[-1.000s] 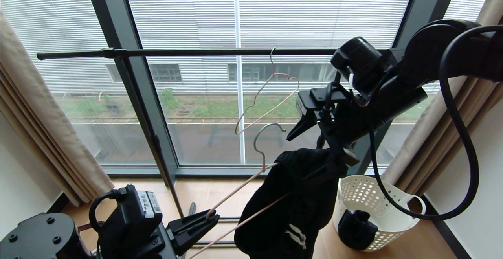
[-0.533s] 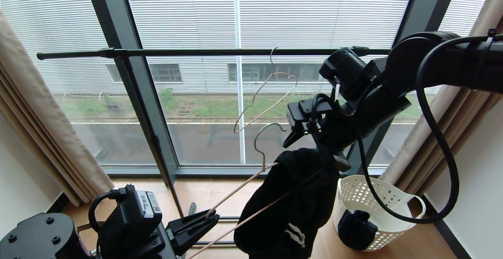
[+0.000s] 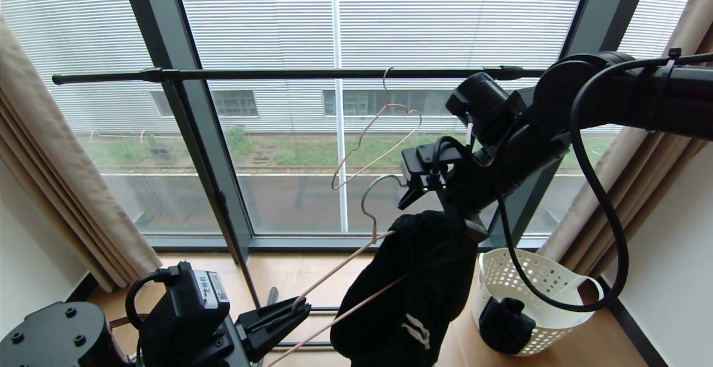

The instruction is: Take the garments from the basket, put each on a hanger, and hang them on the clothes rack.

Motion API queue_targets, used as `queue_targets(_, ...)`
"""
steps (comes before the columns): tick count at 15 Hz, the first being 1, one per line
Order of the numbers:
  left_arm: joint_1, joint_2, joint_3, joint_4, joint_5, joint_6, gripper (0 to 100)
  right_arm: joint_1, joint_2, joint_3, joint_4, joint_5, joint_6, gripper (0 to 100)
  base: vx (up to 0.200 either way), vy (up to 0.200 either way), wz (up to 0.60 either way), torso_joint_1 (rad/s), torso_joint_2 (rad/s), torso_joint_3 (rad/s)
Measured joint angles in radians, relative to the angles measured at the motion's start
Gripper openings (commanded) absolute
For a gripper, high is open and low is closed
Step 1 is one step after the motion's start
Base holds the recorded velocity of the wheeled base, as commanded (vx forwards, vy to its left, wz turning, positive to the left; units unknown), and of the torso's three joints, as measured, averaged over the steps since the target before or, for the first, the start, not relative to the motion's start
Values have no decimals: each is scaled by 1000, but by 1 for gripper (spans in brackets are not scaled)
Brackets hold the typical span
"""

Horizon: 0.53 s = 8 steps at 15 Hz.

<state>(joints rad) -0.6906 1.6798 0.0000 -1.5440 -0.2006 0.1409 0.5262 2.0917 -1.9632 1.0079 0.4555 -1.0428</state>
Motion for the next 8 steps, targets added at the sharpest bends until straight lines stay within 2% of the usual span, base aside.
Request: queue_targets(8,1,1,0,0,2,-1,0,-1,7,1,5,0,-2,0,0,0,0,0,0,0)
